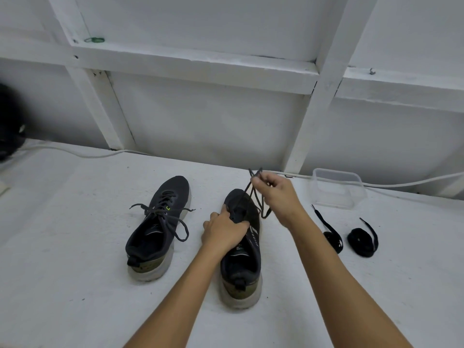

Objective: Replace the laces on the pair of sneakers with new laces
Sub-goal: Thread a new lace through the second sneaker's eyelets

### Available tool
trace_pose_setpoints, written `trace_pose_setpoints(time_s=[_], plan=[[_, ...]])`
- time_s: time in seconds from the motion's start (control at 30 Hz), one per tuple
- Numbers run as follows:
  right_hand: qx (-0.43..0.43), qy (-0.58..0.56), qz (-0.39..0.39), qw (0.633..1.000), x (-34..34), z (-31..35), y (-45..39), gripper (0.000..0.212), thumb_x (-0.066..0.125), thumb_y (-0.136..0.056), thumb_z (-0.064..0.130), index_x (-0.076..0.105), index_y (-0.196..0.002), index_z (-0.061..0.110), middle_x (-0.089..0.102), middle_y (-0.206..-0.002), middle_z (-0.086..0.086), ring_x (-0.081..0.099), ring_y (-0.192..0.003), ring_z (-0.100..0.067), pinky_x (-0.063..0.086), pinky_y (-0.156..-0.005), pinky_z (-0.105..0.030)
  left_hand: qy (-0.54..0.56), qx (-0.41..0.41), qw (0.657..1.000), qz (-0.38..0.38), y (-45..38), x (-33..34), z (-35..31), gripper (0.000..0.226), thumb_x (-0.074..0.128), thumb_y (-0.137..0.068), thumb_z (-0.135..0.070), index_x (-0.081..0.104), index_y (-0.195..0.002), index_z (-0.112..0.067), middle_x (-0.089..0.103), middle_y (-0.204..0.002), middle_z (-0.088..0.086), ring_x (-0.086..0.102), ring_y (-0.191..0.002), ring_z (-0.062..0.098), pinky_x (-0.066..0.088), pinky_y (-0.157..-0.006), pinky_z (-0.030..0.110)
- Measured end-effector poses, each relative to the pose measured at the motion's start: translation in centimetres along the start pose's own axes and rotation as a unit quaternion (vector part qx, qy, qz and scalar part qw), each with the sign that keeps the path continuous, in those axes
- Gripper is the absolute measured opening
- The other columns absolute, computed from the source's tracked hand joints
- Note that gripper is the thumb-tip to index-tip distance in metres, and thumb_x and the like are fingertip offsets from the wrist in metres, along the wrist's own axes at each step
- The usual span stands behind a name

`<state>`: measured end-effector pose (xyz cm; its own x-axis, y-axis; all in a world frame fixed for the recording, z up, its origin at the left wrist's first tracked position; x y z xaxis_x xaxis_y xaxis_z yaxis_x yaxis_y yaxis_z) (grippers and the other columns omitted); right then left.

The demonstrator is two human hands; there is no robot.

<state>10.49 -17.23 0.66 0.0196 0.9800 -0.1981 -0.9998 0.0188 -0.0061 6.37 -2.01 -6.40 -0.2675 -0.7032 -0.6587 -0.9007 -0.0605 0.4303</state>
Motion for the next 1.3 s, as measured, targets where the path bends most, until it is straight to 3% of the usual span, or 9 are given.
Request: trace_pose_setpoints(time_s=[0.13, 0.3, 0.47, 0.6, 0.67, 0.8, 0.93, 1.17, 1.3], plan=[[-0.053, -0.036, -0.030, 0.997, -1.9, 5.5, -1.1, 0.030, 0.064, -0.098, 0.012, 0.063, -0.069, 0.021, 0.049, -0.055, 0.021, 0.042, -0.052, 0.004, 0.035, -0.059, -0.014, 0.004, -0.002, 1.000, 0.005, 0.0, 0.1, 0.1, 0.086, 0.055, -0.082, -0.058, 0.023, -0.158, -0.031, 0.044, -0.141, 0.007, 0.042, -0.132, 0.033, 0.044, -0.105, 0.045], [-0.049, 0.053, -0.048, 0.996, -2.3, 7.3, -2.0, 0.010, 0.073, -0.092, 0.021, 0.077, -0.092, 0.011, 0.071, -0.088, -0.014, 0.057, -0.079, -0.010, 0.051, -0.081, -0.032, -0.004, -0.001, 1.000, 0.004, 0.0, 0.1, 0.1, 0.088, 0.056, -0.085, -0.055, 0.016, -0.159, -0.029, 0.042, -0.145, 0.007, 0.039, -0.134, 0.033, 0.043, -0.106, 0.045], [0.078, 0.214, -0.073, 0.971, -2.9, 3.4, -2.1, 0.048, 0.078, -0.087, 0.036, 0.069, -0.126, 0.009, 0.071, -0.120, -0.002, 0.065, -0.111, -0.019, 0.044, -0.086, -0.026, -0.015, -0.001, 1.000, -0.002, 0.2, 0.0, 0.1, 0.088, 0.056, -0.086, -0.055, 0.014, -0.159, -0.032, 0.040, -0.145, 0.007, 0.035, -0.136, 0.033, 0.041, -0.106, 0.044], [0.120, 0.308, 0.017, 0.944, -1.7, 0.1, 0.0, 0.049, 0.068, -0.092, 0.049, 0.075, -0.102, 0.001, 0.073, -0.094, -0.012, 0.068, -0.091, -0.029, 0.054, -0.071, -0.035, -0.019, -0.003, 1.000, -0.004, 0.3, 0.1, 0.1, 0.088, 0.055, -0.085, -0.057, 0.014, -0.159, -0.032, 0.040, -0.146, 0.007, 0.036, -0.136, 0.033, 0.041, -0.106, 0.045], [0.149, 0.288, 0.065, 0.944, -0.6, -1.7, 0.9, 0.055, 0.069, -0.088, 0.056, 0.075, -0.101, 0.003, 0.074, -0.102, -0.015, 0.068, -0.096, -0.028, 0.056, -0.082, -0.039, -0.020, -0.006, 1.000, -0.007, 0.3, 0.0, 0.0, 0.089, 0.055, -0.085, -0.057, 0.013, -0.160, -0.033, 0.039, -0.148, 0.006, 0.034, -0.137, 0.033, 0.040, -0.107, 0.045], [0.141, 0.199, 0.077, 0.967, 1.1, -2.9, 1.4, 0.030, 0.080, -0.082, 0.047, 0.082, -0.099, 0.023, 0.075, -0.098, 0.010, 0.067, -0.095, -0.005, 0.052, -0.082, -0.021, -0.022, -0.007, 1.000, -0.007, 0.4, 0.0, -0.1, 0.088, 0.054, -0.086, -0.057, 0.012, -0.160, -0.032, 0.037, -0.151, 0.007, 0.033, -0.140, 0.033, 0.039, -0.108, 0.044], [0.140, 0.137, 0.065, 0.978, 1.9, -3.2, 0.9, 0.013, 0.077, -0.089, 0.029, 0.079, -0.091, 0.016, 0.071, -0.079, 0.011, 0.062, -0.072, -0.001, 0.042, -0.054, -0.004, -0.021, -0.008, 1.000, -0.004, 0.3, 0.0, 0.0, 0.088, 0.054, -0.086, -0.057, 0.013, -0.160, -0.032, 0.037, -0.151, 0.008, 0.033, -0.140, 0.033, 0.039, -0.108, 0.044], [0.162, 0.151, 0.070, 0.973, 1.9, -3.6, 0.9, 0.018, 0.078, -0.086, 0.036, 0.078, -0.087, 0.018, 0.072, -0.080, 0.008, 0.063, -0.073, -0.004, 0.043, -0.061, -0.018, -0.020, -0.011, 1.000, 0.001, 0.3, 0.1, 0.1, 0.088, 0.055, -0.087, -0.057, 0.012, -0.160, -0.032, 0.037, -0.151, 0.008, 0.033, -0.140, 0.034, 0.039, -0.108, 0.045], [0.133, 0.190, 0.088, 0.969, 2.0, -3.2, 0.7, 0.025, 0.073, -0.091, 0.031, 0.067, -0.068, 0.022, 0.054, -0.054, 0.017, 0.050, -0.059, -0.006, 0.040, -0.061, -0.024, -0.019, -0.009, 1.000, 0.000, 0.3, 0.0, 0.0, 0.087, 0.055, -0.087, -0.056, 0.013, -0.160, -0.032, 0.037, -0.150, 0.008, 0.033, -0.139, 0.034, 0.039, -0.108, 0.044]])
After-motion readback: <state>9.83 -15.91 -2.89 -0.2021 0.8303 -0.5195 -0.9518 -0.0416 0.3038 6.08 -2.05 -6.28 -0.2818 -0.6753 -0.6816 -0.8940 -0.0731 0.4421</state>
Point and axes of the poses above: each hand's wrist, its own y-axis away from the middle knuckle, its own x-axis out of the palm, z = x × y, the point moved 6 cm from there along -y, towards the middle knuckle
